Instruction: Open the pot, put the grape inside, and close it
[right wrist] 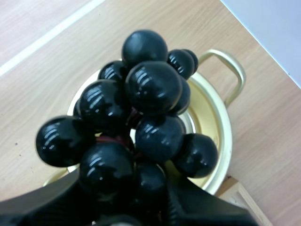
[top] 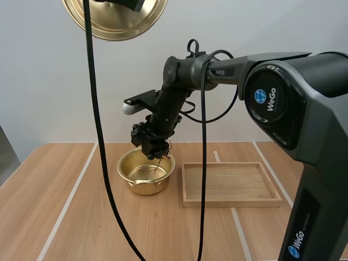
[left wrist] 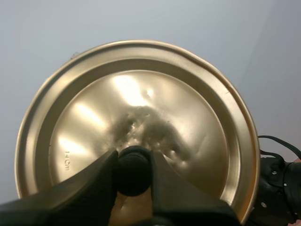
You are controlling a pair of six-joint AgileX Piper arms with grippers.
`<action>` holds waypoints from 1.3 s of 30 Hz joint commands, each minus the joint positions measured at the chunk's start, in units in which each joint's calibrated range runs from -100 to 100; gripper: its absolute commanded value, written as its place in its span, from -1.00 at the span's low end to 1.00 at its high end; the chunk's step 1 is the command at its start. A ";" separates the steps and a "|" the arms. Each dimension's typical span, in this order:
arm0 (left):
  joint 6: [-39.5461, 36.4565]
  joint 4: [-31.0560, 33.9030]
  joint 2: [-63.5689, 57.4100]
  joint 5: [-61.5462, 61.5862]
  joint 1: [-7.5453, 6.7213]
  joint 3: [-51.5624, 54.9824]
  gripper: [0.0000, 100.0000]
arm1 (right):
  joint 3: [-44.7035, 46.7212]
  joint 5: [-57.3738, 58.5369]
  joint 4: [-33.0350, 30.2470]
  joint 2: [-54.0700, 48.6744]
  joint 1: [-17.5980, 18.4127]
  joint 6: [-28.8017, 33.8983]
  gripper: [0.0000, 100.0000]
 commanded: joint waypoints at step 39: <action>-0.61 3.30 0.22 -2.68 -0.21 -0.32 -1.00 | -3.67 0.78 2.06 15.47 0.11 -1.38 -1.00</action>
